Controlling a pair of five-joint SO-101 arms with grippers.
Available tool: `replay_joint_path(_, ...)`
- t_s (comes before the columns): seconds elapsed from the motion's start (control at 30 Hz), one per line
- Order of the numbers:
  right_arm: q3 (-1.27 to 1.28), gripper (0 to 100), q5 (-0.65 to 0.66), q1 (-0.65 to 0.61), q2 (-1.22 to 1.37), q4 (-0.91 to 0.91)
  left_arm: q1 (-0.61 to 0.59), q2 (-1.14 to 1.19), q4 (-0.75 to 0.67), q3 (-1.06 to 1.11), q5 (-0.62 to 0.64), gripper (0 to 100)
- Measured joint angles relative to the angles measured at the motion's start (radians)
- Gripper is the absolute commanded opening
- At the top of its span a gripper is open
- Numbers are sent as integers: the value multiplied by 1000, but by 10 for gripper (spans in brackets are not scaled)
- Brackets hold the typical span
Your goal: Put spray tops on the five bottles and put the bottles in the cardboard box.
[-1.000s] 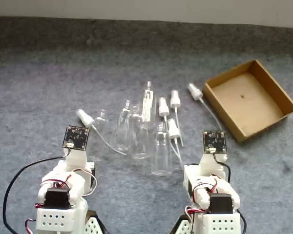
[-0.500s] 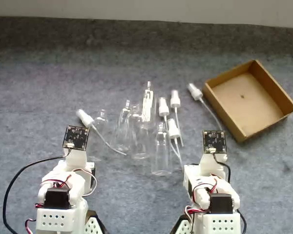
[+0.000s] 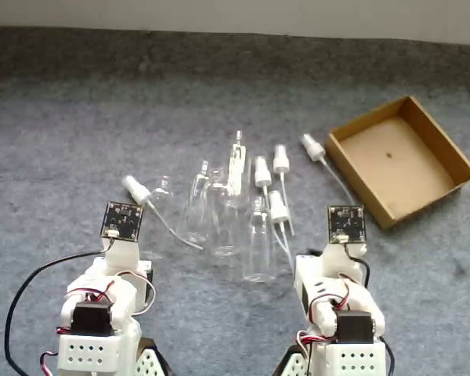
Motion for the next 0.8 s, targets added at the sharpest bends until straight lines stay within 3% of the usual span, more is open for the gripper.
replay_joint_path(0.47, 0, 5, 0, 0, 0, -431, 0, 0, 0, 0, 0, 7)
replay_joint_path(0.6, 0, 5, 0, 0, 0, -410, 0, 0, 0, 0, 0, 7)
replay_joint_path(0.8, 0, 5, 0, 0, 0, -180, 0, 0, 0, 0, 0, 7)
